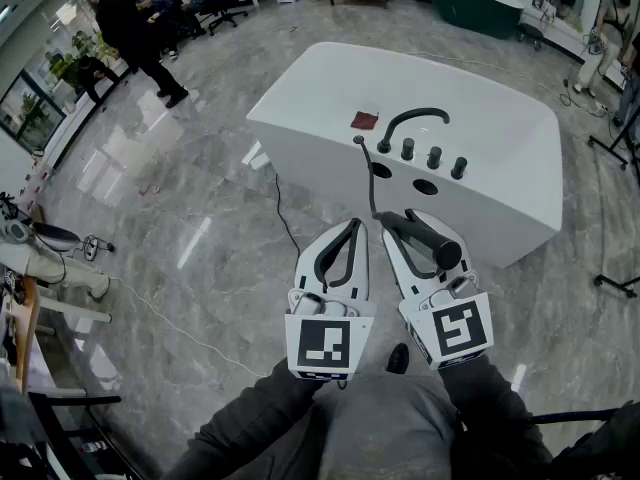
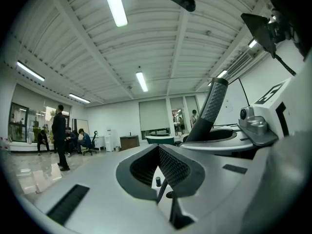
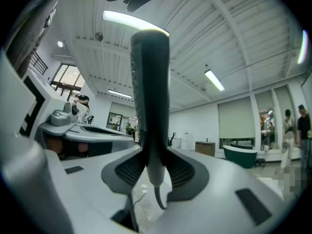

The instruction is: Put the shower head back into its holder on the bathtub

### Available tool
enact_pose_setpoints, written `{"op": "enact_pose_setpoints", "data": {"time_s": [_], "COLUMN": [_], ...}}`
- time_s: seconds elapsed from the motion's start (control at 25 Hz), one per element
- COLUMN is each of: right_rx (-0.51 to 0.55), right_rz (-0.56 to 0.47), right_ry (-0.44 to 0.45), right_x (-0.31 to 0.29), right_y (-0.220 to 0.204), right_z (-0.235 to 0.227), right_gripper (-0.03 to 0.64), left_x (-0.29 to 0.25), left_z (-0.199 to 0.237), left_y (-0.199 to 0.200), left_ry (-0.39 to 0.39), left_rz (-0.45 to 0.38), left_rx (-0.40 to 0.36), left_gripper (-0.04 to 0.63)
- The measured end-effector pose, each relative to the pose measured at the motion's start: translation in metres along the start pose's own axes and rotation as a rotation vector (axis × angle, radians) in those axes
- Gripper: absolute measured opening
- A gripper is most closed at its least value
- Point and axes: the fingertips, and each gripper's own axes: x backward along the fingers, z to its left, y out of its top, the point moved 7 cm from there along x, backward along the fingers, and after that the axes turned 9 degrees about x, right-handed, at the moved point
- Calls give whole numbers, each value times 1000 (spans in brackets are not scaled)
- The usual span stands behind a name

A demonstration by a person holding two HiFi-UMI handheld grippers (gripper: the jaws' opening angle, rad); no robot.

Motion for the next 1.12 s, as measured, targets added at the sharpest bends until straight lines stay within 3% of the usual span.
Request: {"op": "enact_pose_setpoints", "data": {"time_s": [0.36, 0.72, 1.12], "right_rx": [-7, -8, -15], "right_rz": [8, -38, -13], "right_ry": [14, 46, 80], "right_x": [4, 8, -50], "right_y": [-5, -7, -20], "right_z": [-17, -34, -41], "right_gripper": [140, 140, 140], "left_x": [-11, -12, -61], "left_z": [-12, -17, 34], "left_y": [-3, -20, -47], "left_ry": [15, 101, 95], "left_rz": [5, 35, 62], "left_rx": [-4, 9, 49], "left_gripper": [3, 3, 3]}}
